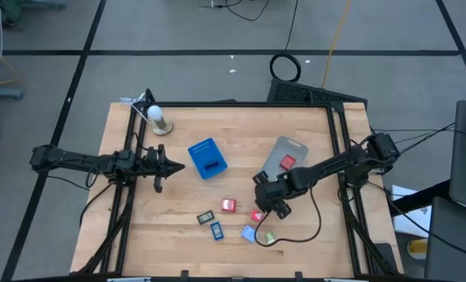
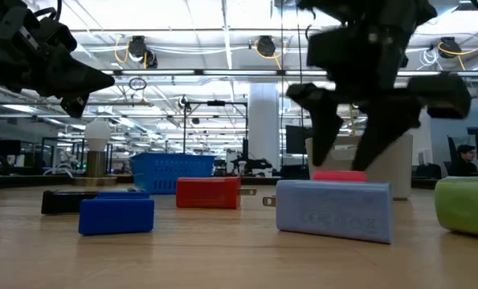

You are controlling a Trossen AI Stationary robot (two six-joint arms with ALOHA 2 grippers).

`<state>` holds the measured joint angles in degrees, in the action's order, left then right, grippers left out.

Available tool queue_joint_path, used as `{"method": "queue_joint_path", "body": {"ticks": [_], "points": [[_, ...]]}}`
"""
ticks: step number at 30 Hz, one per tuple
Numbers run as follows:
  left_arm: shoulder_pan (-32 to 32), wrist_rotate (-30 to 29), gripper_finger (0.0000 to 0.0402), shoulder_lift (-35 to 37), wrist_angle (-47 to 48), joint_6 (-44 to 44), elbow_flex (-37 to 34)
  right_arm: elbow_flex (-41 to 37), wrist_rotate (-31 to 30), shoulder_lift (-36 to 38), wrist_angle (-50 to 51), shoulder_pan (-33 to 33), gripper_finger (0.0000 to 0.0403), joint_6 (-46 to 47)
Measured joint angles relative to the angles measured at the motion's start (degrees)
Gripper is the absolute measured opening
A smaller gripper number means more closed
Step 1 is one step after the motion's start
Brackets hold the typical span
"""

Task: Pick & Place Office items
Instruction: Put the violet charger adapter into the gray bin

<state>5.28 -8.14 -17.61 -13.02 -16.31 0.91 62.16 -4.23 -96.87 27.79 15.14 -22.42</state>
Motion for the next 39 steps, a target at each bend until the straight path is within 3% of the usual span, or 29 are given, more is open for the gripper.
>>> {"method": "queue_joint_path", "body": {"ticks": [14, 29, 34, 39], "points": [[0.00, 0.04, 0.0008, -0.02, 1.29, 0.11, 0.00, -0.08, 1.76, -3.25, 0.22, -0.99, 0.0224, -0.84], [0.02, 0.11, 0.0008, -0.02, 1.29, 0.56, 0.00, -0.12, 1.26, -3.46, 0.59, -0.92, 0.0166, 0.12], [0.00, 0.15, 0.0008, -0.02, 1.29, 0.52, 0.00, -0.12, -0.62, -1.84, 1.99, 0.72, 0.0173, -1.52], [0.00, 0.15, 0.0008, -0.01, 1.40, 0.57, 0.00, -0.12, -4.42, 0.05, 2.81, 2.27, 0.0197, 7.20]]}}
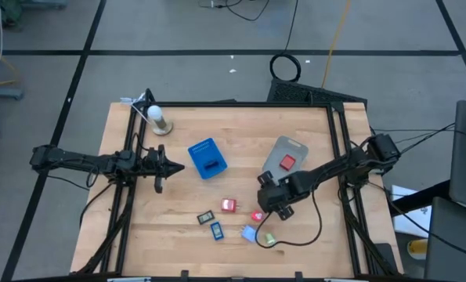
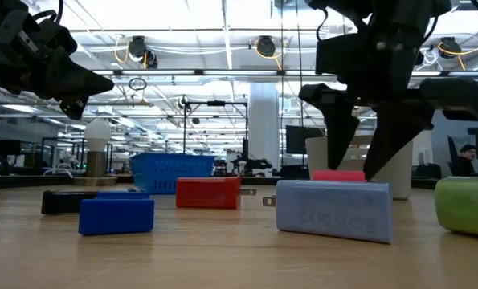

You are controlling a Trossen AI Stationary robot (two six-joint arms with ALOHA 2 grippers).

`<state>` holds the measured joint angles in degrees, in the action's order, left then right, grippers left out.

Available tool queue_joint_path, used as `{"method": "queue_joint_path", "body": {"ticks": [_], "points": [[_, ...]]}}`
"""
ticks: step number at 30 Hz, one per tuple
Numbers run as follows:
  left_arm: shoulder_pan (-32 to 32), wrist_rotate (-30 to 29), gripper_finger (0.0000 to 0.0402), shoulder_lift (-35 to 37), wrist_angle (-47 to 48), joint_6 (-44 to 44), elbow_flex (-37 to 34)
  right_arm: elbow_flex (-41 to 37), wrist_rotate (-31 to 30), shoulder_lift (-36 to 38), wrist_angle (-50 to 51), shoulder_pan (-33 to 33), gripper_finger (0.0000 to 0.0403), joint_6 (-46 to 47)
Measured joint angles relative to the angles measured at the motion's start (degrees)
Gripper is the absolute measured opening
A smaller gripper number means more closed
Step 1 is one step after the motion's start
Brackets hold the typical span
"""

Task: Pick & Place Office items
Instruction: Put the violet charger adapter into the gray bin

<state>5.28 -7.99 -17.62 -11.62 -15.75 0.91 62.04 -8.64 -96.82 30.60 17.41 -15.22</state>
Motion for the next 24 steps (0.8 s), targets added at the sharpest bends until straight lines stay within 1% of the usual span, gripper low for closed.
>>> {"method": "queue_joint_path", "body": {"ticks": [6, 10, 14, 24], "points": [[0.02, 0.00, 0.0008, 0.00, 0.01, -0.48, 0.00, -0.02, -0.26, 0.05, 3.17, -1.17, 0.0234, 5.45], [0.00, 0.11, 0.0008, -0.01, 0.05, -0.90, 0.00, -0.02, -0.31, 0.05, 3.14, -2.85, 0.0249, 5.99], [0.00, 0.26, 0.0008, 0.00, 0.07, -0.60, 0.00, -0.02, 1.55, 0.05, 3.92, -3.35, 0.0249, 6.94], [0.02, 0.26, 0.0008, -0.01, 0.37, -0.48, 0.00, -1.60, 1.44, 0.05, 3.36, -3.85, 0.0234, 10.47]]}}
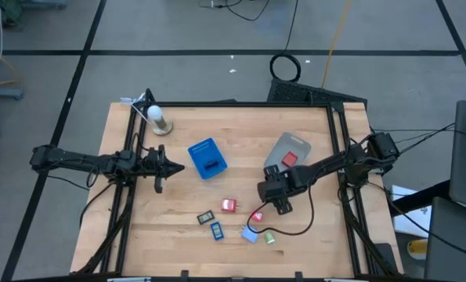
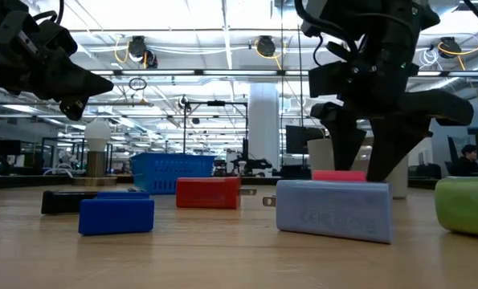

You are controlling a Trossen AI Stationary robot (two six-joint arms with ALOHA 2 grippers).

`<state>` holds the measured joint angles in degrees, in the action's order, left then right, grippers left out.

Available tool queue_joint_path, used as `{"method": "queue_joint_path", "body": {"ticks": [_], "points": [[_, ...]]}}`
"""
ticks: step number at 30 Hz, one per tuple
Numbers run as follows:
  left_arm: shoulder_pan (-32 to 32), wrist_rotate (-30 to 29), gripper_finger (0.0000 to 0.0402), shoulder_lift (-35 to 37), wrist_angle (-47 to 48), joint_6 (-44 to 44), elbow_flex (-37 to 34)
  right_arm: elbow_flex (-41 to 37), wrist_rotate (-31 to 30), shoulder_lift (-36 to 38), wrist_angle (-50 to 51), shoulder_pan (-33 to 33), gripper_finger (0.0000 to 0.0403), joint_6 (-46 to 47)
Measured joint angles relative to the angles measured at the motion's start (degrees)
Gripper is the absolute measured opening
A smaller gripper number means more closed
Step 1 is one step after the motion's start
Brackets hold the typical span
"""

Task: Pick & Place Office items
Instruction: Put the violet charger adapter into the gray bin

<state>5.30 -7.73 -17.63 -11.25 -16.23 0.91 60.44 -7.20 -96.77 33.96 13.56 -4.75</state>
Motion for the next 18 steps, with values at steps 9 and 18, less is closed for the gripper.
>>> {"method": "queue_joint_path", "body": {"ticks": [9, 18], "points": [[-0.02, -0.04, 0.0008, 0.02, -0.02, 0.37, 0.00, -1.70, 3.66, 0.02, -3.39, 0.02, 0.0208, -1.75], [0.00, -0.04, 0.0008, 0.02, -0.04, 0.52, 0.00, -1.70, 4.50, 0.02, -4.16, 0.02, 0.0149, -2.58]]}}
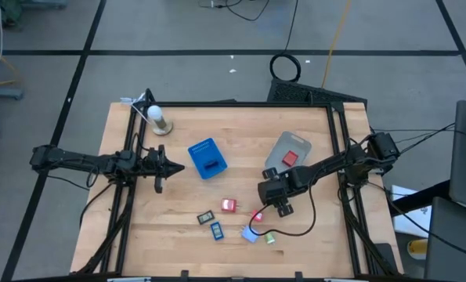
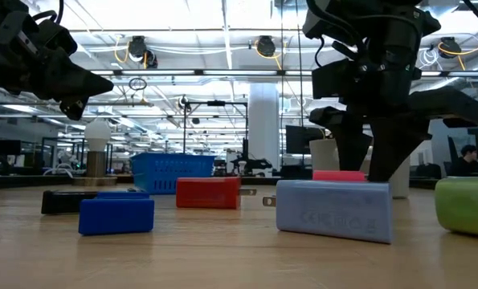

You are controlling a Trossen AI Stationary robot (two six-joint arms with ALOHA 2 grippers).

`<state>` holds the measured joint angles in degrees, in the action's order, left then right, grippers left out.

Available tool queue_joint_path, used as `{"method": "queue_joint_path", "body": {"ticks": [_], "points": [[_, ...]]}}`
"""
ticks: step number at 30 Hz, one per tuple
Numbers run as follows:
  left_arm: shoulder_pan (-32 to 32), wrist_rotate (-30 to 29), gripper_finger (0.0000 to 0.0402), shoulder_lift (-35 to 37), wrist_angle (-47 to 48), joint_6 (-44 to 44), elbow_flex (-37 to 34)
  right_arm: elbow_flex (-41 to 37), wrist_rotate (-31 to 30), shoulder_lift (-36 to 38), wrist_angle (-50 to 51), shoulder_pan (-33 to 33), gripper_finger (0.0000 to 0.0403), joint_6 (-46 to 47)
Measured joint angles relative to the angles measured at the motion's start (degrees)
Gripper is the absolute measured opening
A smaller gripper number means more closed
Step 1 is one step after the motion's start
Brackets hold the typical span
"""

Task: Pick & Place Office items
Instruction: Put the violet charger adapter into the gray bin

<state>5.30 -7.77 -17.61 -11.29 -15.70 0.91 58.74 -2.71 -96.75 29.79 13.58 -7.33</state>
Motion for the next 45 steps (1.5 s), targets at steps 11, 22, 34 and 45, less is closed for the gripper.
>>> {"method": "queue_joint_path", "body": {"ticks": [11, 22, 34, 45], "points": [[-0.02, -0.09, 0.0008, -0.02, 0.12, -0.07, 0.00, -0.13, 4.14, 10.62, -3.34, 0.39, 0.0151, -1.14], [-0.01, -0.16, 0.0008, 0.00, 0.74, 0.00, 0.00, -20.76, 5.78, 45.32, -29.22, -0.17, 0.0150, -3.62], [0.00, -1.27, 0.0008, 0.00, 0.72, -1.42, 0.00, -50.03, -2.33, 74.93, -54.18, -1.20, 0.0149, -4.81], [0.00, -1.29, 0.0008, -0.02, 0.74, -1.30, 0.00, -55.49, -7.54, 79.31, -55.39, -1.11, 0.0150, -2.97]]}}
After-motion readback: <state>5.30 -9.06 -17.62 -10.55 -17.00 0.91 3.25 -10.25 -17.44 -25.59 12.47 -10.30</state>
